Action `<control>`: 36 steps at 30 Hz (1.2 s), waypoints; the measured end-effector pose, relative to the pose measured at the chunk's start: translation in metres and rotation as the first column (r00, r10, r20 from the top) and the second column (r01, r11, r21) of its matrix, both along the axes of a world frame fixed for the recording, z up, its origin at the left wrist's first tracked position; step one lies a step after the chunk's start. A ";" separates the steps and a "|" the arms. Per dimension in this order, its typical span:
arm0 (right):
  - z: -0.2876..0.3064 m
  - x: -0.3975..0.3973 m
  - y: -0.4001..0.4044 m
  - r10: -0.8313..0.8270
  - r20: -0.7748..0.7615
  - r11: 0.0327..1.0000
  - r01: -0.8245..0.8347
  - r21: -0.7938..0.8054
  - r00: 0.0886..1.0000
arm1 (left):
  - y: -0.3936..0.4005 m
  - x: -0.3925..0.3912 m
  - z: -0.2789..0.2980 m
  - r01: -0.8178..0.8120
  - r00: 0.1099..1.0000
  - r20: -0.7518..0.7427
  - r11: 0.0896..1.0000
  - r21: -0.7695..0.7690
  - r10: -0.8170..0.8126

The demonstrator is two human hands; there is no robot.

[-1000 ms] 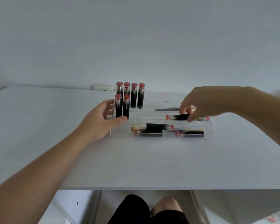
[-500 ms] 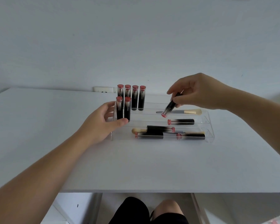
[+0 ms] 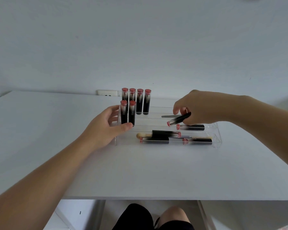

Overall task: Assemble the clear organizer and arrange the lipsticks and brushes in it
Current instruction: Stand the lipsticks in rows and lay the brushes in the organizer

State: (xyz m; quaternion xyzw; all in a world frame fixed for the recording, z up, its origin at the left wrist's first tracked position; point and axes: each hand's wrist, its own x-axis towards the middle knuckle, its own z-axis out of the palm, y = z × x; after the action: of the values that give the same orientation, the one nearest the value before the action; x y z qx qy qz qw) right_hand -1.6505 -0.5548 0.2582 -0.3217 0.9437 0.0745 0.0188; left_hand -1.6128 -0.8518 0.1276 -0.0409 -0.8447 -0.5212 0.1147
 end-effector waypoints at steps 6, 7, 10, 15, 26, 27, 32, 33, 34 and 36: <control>0.001 0.006 -0.011 0.039 -0.211 0.962 0.020 0.272 0.977 | 0.000 0.000 0.000 0.009 1.000 -0.007 1.000 0.017 -0.009; 0.001 0.007 -0.011 0.043 -0.225 0.958 0.023 0.286 0.973 | 0.000 0.000 0.000 0.011 1.000 -0.009 1.000 0.019 -0.011; 0.004 0.005 -0.007 0.015 -0.207 0.982 0.024 0.187 0.978 | 0.000 -0.001 0.000 0.016 1.000 -0.010 1.000 0.007 -0.016; 0.003 0.002 -0.004 -0.036 0.166 0.894 0.106 -0.436 0.985 | 0.000 -0.001 0.000 0.018 1.000 -0.010 1.000 0.007 -0.018; -0.037 0.013 -0.028 0.092 0.422 0.438 0.344 -0.830 0.902 | 0.000 0.000 0.000 0.007 1.000 -0.008 1.000 0.000 -0.007; -0.040 0.013 -0.032 0.079 0.408 0.446 0.334 -0.830 0.910 | 0.000 0.000 0.000 0.006 1.000 -0.006 1.000 -0.002 -0.006; -0.057 0.016 -0.055 0.010 0.325 0.476 0.282 -0.833 0.946 | 0.000 0.000 -0.001 0.006 1.000 -0.004 1.000 -0.005 -0.006; -0.060 0.017 -0.059 -0.011 0.311 0.472 0.279 -0.836 0.950 | 0.000 -0.001 -0.001 0.006 1.000 -0.003 1.000 -0.003 -0.006; -0.063 0.016 -0.063 -0.033 0.300 0.463 0.281 -0.840 0.953 | 0.000 -0.001 -0.001 0.005 1.000 -0.003 1.000 -0.002 -0.005; -0.068 0.017 -0.069 -0.069 0.293 0.456 0.292 -0.841 0.954 | 0.000 -0.001 -0.002 0.005 1.000 -0.002 1.000 0.003 -0.005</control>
State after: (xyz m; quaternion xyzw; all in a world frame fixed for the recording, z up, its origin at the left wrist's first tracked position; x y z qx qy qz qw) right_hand -1.6336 -0.6238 0.1907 -0.1894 0.8690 -0.4556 -0.0377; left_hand -1.6140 -0.8520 0.1260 -0.0435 -0.8436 -0.5229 0.1144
